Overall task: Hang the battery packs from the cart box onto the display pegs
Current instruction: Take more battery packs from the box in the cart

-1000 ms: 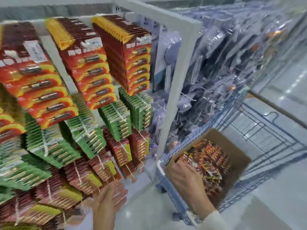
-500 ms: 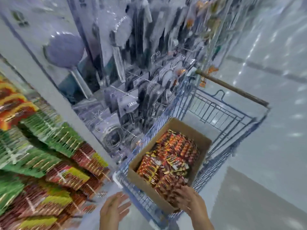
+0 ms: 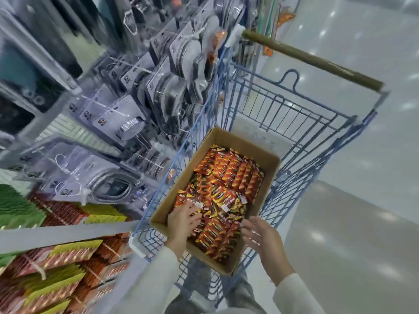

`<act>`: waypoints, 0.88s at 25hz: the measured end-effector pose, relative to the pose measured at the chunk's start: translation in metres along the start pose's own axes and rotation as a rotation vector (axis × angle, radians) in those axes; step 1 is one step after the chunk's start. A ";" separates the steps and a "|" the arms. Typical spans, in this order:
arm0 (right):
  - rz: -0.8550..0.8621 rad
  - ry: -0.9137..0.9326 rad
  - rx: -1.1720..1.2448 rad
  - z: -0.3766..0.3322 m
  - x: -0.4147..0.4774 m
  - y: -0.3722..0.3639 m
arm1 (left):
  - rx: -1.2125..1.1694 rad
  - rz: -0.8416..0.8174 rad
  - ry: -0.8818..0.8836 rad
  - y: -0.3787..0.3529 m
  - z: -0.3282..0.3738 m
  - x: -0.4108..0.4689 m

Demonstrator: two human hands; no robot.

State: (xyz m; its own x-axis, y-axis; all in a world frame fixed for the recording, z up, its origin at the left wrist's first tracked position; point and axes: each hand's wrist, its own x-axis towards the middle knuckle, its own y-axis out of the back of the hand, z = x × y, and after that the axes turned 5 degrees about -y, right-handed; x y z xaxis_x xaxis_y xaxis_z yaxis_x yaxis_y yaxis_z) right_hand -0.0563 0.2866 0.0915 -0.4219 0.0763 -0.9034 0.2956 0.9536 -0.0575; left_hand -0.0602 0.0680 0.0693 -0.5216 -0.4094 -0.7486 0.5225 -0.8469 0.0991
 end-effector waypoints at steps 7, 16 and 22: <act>0.042 -0.142 0.274 -0.012 0.040 -0.015 | 0.032 -0.012 0.169 -0.079 0.026 0.149; 0.116 -0.237 0.296 0.003 0.074 -0.023 | 0.143 -0.064 0.224 -0.110 0.004 0.239; 0.071 -0.242 0.284 -0.008 0.088 -0.039 | -0.170 0.160 0.251 -0.108 0.011 0.233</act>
State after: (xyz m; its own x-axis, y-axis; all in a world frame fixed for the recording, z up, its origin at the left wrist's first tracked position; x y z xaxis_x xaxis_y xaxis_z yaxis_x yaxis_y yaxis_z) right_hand -0.1120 0.2582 0.0177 -0.1875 0.0363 -0.9816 0.5568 0.8272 -0.0757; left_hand -0.2457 0.0607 -0.1082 -0.2529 -0.4181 -0.8725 0.6999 -0.7017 0.1334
